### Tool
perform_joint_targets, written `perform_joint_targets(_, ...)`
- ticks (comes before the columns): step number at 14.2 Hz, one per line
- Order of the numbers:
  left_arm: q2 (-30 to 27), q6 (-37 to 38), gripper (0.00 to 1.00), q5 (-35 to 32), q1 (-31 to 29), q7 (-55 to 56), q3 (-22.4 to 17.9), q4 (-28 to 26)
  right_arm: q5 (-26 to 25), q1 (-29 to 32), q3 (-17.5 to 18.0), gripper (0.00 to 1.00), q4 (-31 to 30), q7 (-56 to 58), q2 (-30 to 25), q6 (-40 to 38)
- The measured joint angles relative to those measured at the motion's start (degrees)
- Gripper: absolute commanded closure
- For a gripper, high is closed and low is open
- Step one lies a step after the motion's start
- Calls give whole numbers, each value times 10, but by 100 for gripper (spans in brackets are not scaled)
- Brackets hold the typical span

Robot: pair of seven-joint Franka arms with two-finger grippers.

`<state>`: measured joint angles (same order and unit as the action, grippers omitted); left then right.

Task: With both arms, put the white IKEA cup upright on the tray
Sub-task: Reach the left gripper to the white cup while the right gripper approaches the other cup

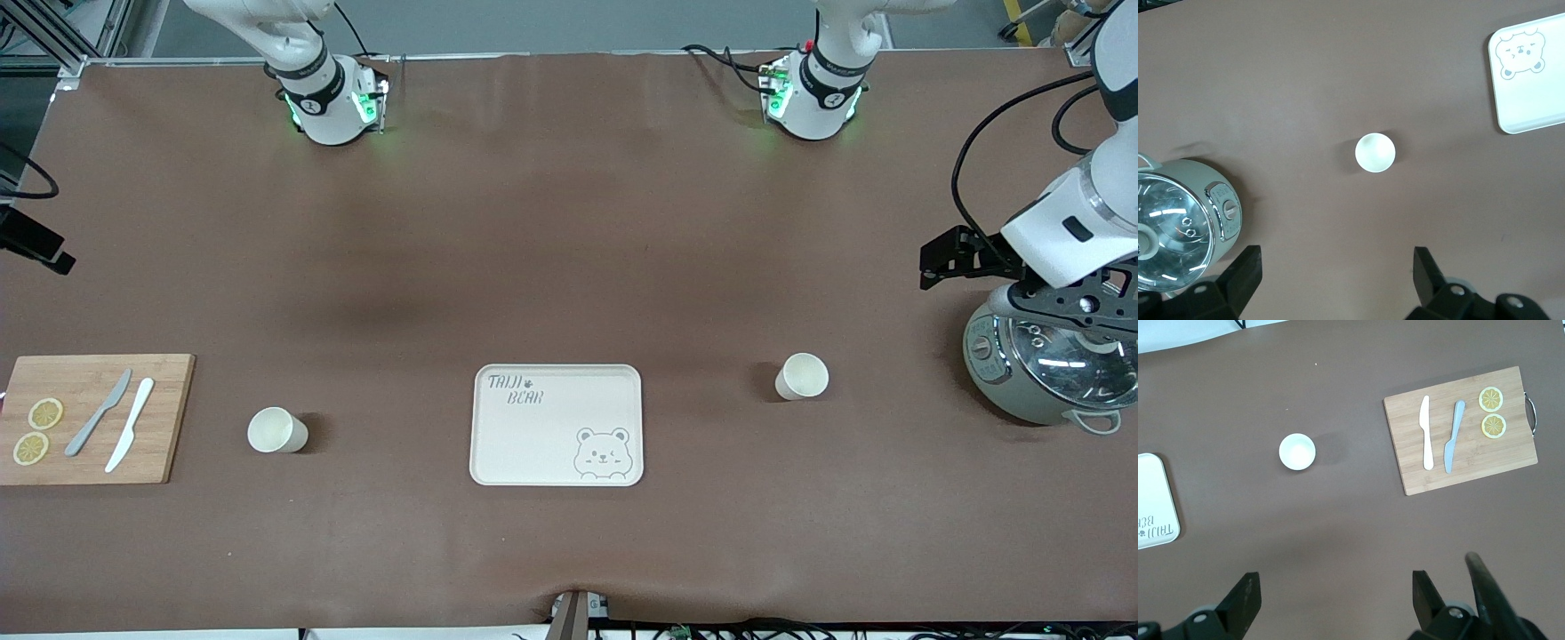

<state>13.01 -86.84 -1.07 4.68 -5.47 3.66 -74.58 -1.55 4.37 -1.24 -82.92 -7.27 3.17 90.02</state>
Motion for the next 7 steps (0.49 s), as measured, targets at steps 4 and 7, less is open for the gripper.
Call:
perform_joint_targets(4, 1, -1, 0, -30, 6, -1, 3, -3, 0, 3, 0, 0, 0, 15, 0, -32)
perform_joint_targets(7, 20, -21, 0, -30, 11, -1, 12, -22, 0, 3, 1, 0, 0, 22, 0, -34)
